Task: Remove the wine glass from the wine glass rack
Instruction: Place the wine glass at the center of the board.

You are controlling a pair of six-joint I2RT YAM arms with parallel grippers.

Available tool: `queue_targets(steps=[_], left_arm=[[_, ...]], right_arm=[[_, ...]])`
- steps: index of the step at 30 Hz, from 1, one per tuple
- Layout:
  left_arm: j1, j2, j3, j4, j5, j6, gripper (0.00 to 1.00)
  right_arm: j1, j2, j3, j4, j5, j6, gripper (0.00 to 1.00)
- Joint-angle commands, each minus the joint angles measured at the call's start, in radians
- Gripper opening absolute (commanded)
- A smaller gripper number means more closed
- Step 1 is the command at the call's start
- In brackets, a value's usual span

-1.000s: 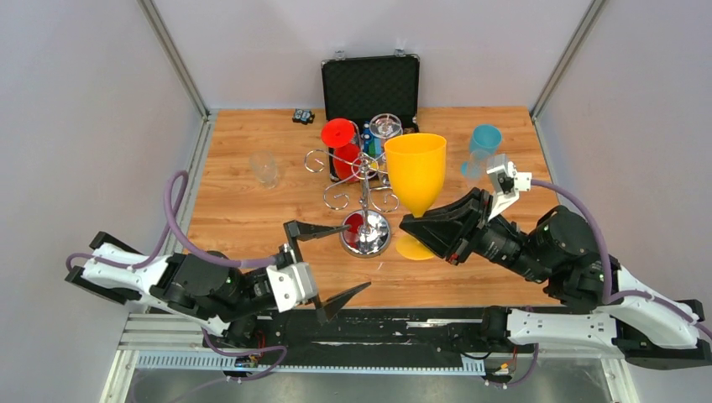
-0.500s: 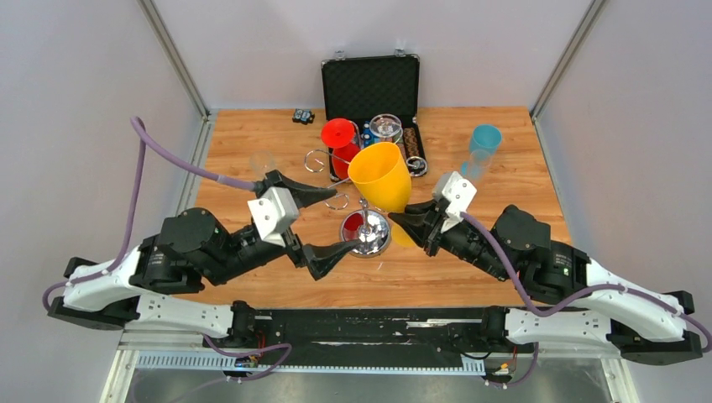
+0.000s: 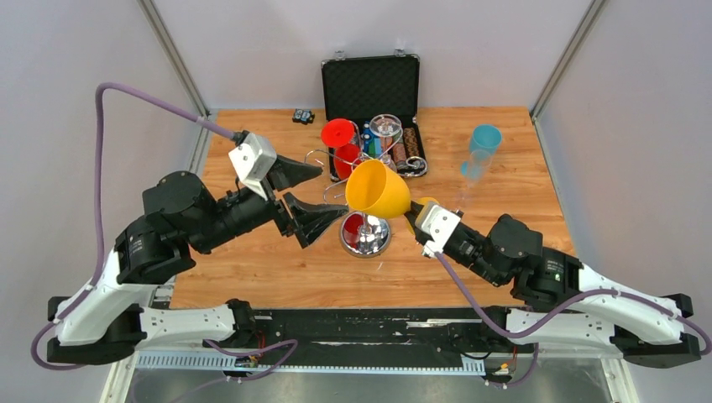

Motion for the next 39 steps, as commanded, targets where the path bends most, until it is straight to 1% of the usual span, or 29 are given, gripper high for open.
queue_targets(steps=[1, 2, 3, 4, 5, 6, 8, 12, 18, 24, 27, 32, 35, 37, 38, 39], left_arm=[[0.116, 0.038, 0.053, -0.049, 0.128, -0.108, 1.00], [0.140, 0.043, 0.058, -0.053, 0.180, -0.135, 1.00], [0.190, 0.052, 0.057, -0.054, 0.205, -0.147, 1.00], [0.214, 0.056, 0.054, -0.052, 0.262, -0.173, 0.99], [0.261, 0.063, 0.052, -0.051, 0.309, -0.184, 0.98], [0.298, 0.066, 0.048, -0.051, 0.327, -0.202, 0.98], [0.336, 0.069, 0.042, -0.050, 0.366, -0.217, 0.97], [0.368, 0.075, 0.037, -0.060, 0.409, -0.226, 0.97], [0.385, 0.097, 0.042, -0.086, 0.443, -0.222, 0.97], [0.388, 0.125, 0.056, -0.151, 0.452, -0.206, 0.92], [0.390, 0.132, 0.064, -0.175, 0.454, -0.199, 0.87], [0.392, 0.131, 0.073, -0.197, 0.460, -0.186, 0.73], [0.393, 0.131, 0.083, -0.209, 0.464, -0.179, 0.68], [0.394, 0.130, 0.086, -0.211, 0.470, -0.178, 0.63], [0.394, 0.130, 0.087, -0.212, 0.474, -0.178, 0.57], [0.394, 0.130, 0.089, -0.212, 0.477, -0.178, 0.54]], right_arm=[[-0.003, -0.031, -0.038, 0.093, 0.010, -0.178, 0.00], [-0.003, -0.035, -0.045, 0.097, 0.006, -0.190, 0.00], [-0.003, -0.037, -0.050, 0.103, 0.004, -0.201, 0.00], [-0.003, -0.039, -0.054, 0.109, 0.006, -0.215, 0.00], [-0.003, -0.038, -0.057, 0.115, 0.011, -0.224, 0.00], [-0.003, -0.036, -0.057, 0.118, 0.013, -0.231, 0.00], [-0.003, -0.032, -0.055, 0.122, 0.015, -0.245, 0.00], [-0.002, -0.015, -0.038, 0.122, 0.020, -0.271, 0.00], [-0.002, 0.027, -0.015, 0.124, 0.029, -0.307, 0.00], [-0.002, 0.060, 0.001, 0.127, 0.032, -0.328, 0.00], [-0.002, 0.070, 0.003, 0.130, 0.033, -0.336, 0.00], [-0.002, 0.080, 0.000, 0.136, 0.045, -0.354, 0.00], [-0.002, 0.083, -0.004, 0.138, 0.057, -0.363, 0.00], [-0.002, 0.083, -0.008, 0.140, 0.066, -0.371, 0.00], [-0.002, 0.083, -0.009, 0.141, 0.070, -0.373, 0.00], [-0.002, 0.083, -0.009, 0.143, 0.070, -0.372, 0.00]])
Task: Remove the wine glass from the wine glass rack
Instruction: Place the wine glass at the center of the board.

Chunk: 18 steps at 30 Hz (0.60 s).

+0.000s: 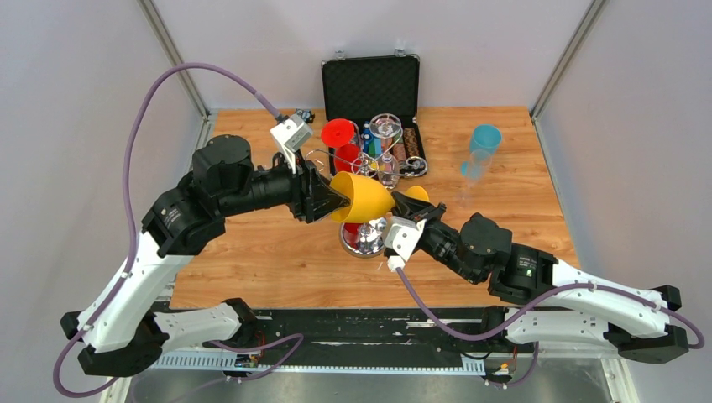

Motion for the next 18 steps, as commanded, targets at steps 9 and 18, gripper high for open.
queue_targets(steps=[9, 18], left_arm=[[0.006, -0.002, 0.034, 0.016, 0.066, 0.007, 0.22], [0.006, -0.020, 0.034, 0.029, 0.018, -0.001, 0.00]], right_arm=[[0.006, -0.007, 0.038, 0.063, 0.031, -0.027, 0.00], [0.010, -0.010, 0.047, 0.066, 0.034, -0.024, 0.10]])
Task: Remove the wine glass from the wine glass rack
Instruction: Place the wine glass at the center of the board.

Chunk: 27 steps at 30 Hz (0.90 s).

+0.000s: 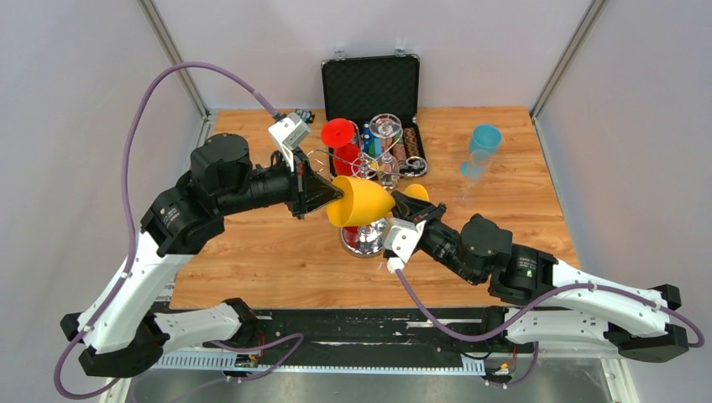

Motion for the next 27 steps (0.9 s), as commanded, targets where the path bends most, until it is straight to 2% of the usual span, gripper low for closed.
queue_targets(steps=[1, 6, 10, 19, 27], left_arm=[[-0.004, -0.025, 0.029, 0.042, -0.010, -0.003, 0.00], [-0.004, -0.080, 0.020, 0.089, -0.079, -0.019, 0.00], [-0.004, -0.118, 0.000, 0.114, -0.141, -0.034, 0.00], [-0.004, -0.210, 0.007, 0.115, -0.345, -0.019, 0.00], [-0.004, -0.260, 0.008, 0.055, -0.659, 0.023, 0.00]], right_arm=[[0.006, -0.013, 0.048, 0.060, 0.013, 0.002, 0.14], [0.009, -0.032, 0.046, 0.066, 0.004, 0.006, 0.40], [0.009, -0.047, 0.051, 0.078, 0.000, 0.009, 0.47], [0.009, -0.117, 0.058, 0.102, -0.049, 0.079, 0.52], [0.009, -0.145, 0.032, 0.116, -0.078, 0.145, 0.53]])
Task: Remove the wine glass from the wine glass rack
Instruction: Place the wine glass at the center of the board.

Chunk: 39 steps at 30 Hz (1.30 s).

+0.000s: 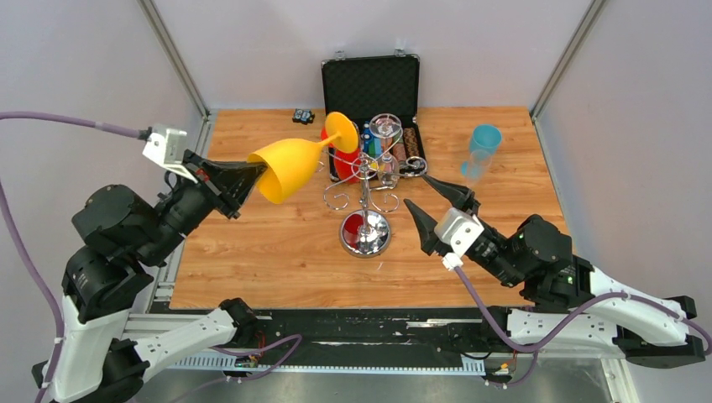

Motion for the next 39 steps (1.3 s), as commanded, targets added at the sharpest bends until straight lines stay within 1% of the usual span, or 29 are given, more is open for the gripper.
queue_targets(steps=[1, 2, 6, 12, 16, 22, 24, 29, 34, 36, 39], left_arm=[[-0.001, 0.002, 0.021, -0.011, -0.232, 0.031, 0.00], [-0.001, 0.002, 0.019, -0.025, -0.293, 0.037, 0.00], [-0.001, -0.003, -0.013, -0.049, -0.455, 0.036, 0.00], [-0.001, -0.020, -0.071, -0.069, -0.625, 0.049, 0.00], [-0.001, -0.005, -0.079, -0.135, -0.693, 0.049, 0.00], [-0.001, 0.033, -0.123, -0.235, -0.738, 0.001, 0.00], [-0.001, 0.047, -0.146, -0.251, -0.739, -0.004, 0.00], [-0.001, 0.077, -0.196, -0.249, -0.675, -0.004, 0.00], [0.021, 0.147, -0.223, -0.244, -0.643, 0.012, 0.00], [0.065, 0.158, -0.247, -0.214, -0.574, 0.026, 0.00], [0.172, 0.175, -0.274, -0.178, -0.443, 0.052, 0.00]], right_arm=[[-0.001, -0.017, 0.000, 0.048, -0.033, 0.075, 0.53], [-0.002, -0.018, -0.003, 0.049, -0.034, 0.086, 0.53], [0.000, -0.034, -0.024, 0.052, -0.052, 0.123, 0.53], [-0.002, -0.046, -0.047, 0.052, -0.037, 0.177, 0.54], [-0.001, -0.034, -0.040, 0.053, 0.013, 0.228, 0.57], [-0.002, 0.006, 0.005, 0.037, 0.069, 0.319, 0.60], [-0.002, 0.032, 0.031, 0.015, 0.085, 0.350, 0.60], [-0.003, 0.090, 0.092, -0.059, 0.119, 0.424, 0.62], [-0.005, 0.123, 0.126, -0.116, 0.119, 0.502, 0.63], [-0.005, 0.125, 0.127, -0.132, 0.110, 0.530, 0.64], [-0.005, 0.115, 0.117, -0.150, 0.093, 0.561, 0.64]])
